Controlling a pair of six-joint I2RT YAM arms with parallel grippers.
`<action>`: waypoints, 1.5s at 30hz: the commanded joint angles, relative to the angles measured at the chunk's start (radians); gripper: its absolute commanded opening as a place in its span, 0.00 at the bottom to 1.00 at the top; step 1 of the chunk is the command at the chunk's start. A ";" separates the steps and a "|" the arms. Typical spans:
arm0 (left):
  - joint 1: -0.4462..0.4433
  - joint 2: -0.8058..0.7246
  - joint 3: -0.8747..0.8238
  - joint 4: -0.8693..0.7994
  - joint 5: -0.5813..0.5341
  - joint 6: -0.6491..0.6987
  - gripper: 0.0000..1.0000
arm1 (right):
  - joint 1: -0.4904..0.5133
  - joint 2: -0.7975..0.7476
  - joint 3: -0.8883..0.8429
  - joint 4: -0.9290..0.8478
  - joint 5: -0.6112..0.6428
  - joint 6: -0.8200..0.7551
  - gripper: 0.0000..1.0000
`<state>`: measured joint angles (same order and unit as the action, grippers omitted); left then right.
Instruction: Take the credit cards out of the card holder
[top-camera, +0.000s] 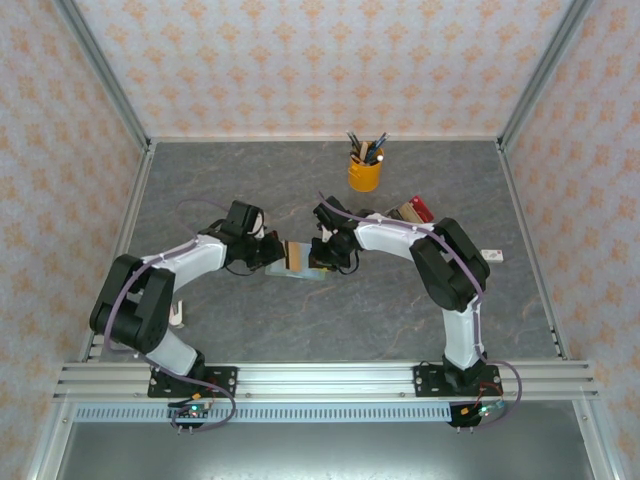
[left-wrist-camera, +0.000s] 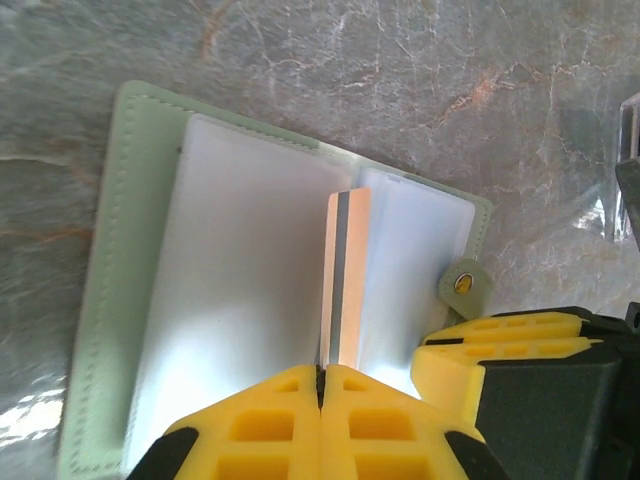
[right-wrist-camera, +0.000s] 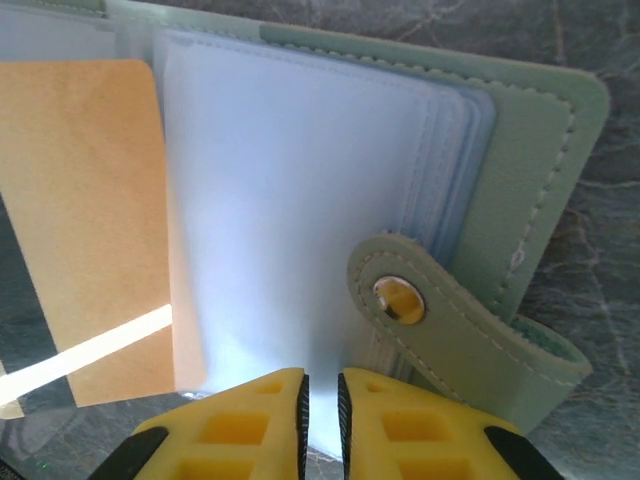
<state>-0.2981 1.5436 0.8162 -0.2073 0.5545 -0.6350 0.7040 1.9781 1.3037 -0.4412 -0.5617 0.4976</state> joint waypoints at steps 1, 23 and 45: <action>0.017 -0.064 -0.004 -0.091 -0.090 0.029 0.00 | -0.018 -0.058 -0.024 0.055 -0.023 0.011 0.21; 0.028 -0.227 0.014 0.126 0.171 -0.260 0.00 | -0.121 -0.200 -0.200 0.797 -0.384 0.455 0.83; 0.054 -0.210 -0.007 0.148 0.197 -0.305 0.00 | -0.130 -0.255 -0.204 0.731 -0.379 0.387 0.13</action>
<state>-0.2501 1.3334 0.8104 -0.0326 0.7368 -0.9627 0.5724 1.7866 1.0702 0.3618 -0.9535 0.9791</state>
